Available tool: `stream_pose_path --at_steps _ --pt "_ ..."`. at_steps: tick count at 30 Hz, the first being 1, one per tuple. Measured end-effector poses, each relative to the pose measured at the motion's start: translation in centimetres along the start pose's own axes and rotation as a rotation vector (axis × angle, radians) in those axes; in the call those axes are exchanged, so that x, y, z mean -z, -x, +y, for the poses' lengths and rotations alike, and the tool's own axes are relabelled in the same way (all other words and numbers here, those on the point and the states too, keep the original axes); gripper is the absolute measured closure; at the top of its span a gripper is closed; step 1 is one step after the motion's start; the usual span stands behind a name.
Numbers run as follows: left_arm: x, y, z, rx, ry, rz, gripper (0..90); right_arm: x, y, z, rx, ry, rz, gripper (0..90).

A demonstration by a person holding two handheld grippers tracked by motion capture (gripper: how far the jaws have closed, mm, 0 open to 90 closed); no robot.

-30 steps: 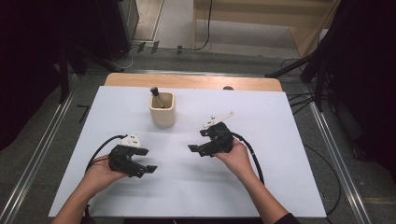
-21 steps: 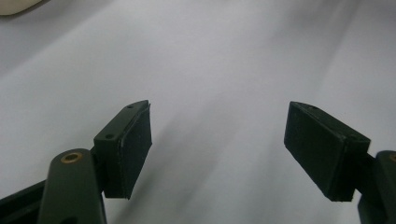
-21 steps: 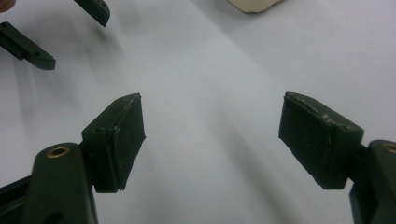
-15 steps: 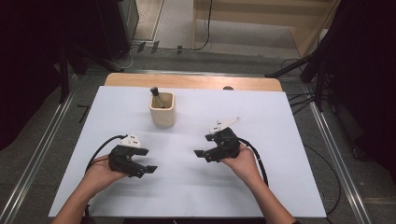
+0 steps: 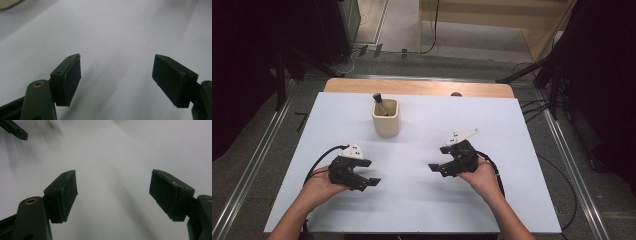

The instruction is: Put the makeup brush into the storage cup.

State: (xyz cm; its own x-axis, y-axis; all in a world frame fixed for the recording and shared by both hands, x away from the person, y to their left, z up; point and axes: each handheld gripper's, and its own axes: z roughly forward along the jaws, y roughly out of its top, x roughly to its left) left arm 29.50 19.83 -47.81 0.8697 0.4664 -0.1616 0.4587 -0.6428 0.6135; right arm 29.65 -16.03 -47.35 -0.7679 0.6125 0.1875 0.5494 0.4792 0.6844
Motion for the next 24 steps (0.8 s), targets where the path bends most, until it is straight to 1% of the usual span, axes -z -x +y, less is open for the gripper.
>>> stream_pose_path --at_steps 2,5,8,12,16,19,21,24 --pt "0.0 0.0 0.0 0.0 0.003 -0.001 24.2 0.2 0.1 -0.4 0.0 0.008 -0.008 23.7" --pt "0.0 0.1 0.0 -0.002 -0.001 0.0 24.2 0.4 0.2 -0.8 -0.009 -0.002 -0.005 23.7" --pt "0.0 0.1 0.0 -0.009 -0.002 0.003 24.2 0.7 0.2 -1.3 -0.006 0.0 -0.006 23.4" --pt "0.0 0.2 0.0 -0.011 -0.001 0.003 24.2 1.1 0.3 -1.7 0.013 -0.004 -0.011 23.4" --pt "0.0 0.2 0.0 -0.014 -0.001 0.003 24.2 1.5 0.4 -2.2 0.012 -0.001 -0.014 23.4" --pt "0.0 0.2 0.0 -0.015 -0.001 0.003 24.2 1.8 0.6 -2.6 0.013 0.0 -0.025 23.0" --pt "0.0 0.2 0.0 -0.015 -0.002 0.004 24.2 2.1 0.9 -3.0 0.01 0.004 -0.041 22.8" --pt "0.0 0.3 0.0 -0.016 -0.001 0.003 24.2 2.5 1.1 -3.4 0.001 0.01 -0.041 22.8"
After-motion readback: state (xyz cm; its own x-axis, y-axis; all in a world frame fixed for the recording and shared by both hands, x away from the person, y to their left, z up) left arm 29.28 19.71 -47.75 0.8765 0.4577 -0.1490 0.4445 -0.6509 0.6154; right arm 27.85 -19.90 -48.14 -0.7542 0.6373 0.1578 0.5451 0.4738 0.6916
